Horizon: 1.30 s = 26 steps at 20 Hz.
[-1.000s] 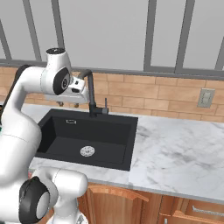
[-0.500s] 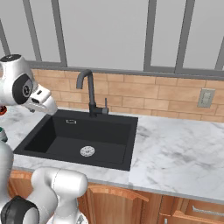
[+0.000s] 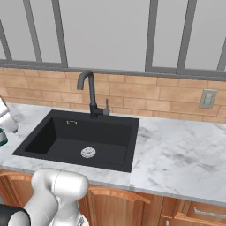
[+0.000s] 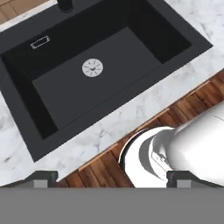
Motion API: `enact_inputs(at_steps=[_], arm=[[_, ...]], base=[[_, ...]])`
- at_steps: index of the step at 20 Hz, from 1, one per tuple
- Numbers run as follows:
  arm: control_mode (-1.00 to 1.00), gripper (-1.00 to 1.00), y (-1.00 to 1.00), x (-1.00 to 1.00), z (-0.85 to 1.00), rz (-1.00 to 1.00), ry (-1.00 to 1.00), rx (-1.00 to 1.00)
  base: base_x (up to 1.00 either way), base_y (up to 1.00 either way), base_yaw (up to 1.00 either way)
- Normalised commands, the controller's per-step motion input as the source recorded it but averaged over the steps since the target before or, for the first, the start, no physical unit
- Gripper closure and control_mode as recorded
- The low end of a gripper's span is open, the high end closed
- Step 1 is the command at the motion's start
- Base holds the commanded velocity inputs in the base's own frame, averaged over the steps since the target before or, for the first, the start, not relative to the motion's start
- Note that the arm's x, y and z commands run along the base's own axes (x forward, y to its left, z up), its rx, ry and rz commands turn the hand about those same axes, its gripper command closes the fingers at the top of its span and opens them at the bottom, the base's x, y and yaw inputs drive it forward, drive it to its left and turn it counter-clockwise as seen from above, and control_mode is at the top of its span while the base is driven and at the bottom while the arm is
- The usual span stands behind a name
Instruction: Pick the mug and place it in the sink. Pick the bowl and place it in the open cabinet and then close the cabinet.
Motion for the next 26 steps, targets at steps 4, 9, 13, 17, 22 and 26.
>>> enact_inputs(at_steps=[4,9,13,17,22,26], arm=[[-1.0,-1.0,0.67,-0.07,-0.34,-0.2,0.08,0.07],[-1.0,-1.0,0.43,0.01,-0.34,-0.03,0.1,0.08],[-1.0,-1.0,0.21,0.11,-0.3,0.0,0.1,0.07],[-1.0,-1.0,0.15,0.16,-0.27,0.03,0.09,0.03],[-1.0,-1.0,0.22,0.13,-0.21,0.06,0.05,0.0],[-1.0,-1.0,0.31,0.16,-0.19,0.07,0.03,0.0]], base=[[0.0,0.0,0.0],[0.0,0.0,0.0],[0.0,0.0,0.0],[0.0,0.0,0.0],[0.0,0.0,0.0],[0.0,0.0,0.0]])
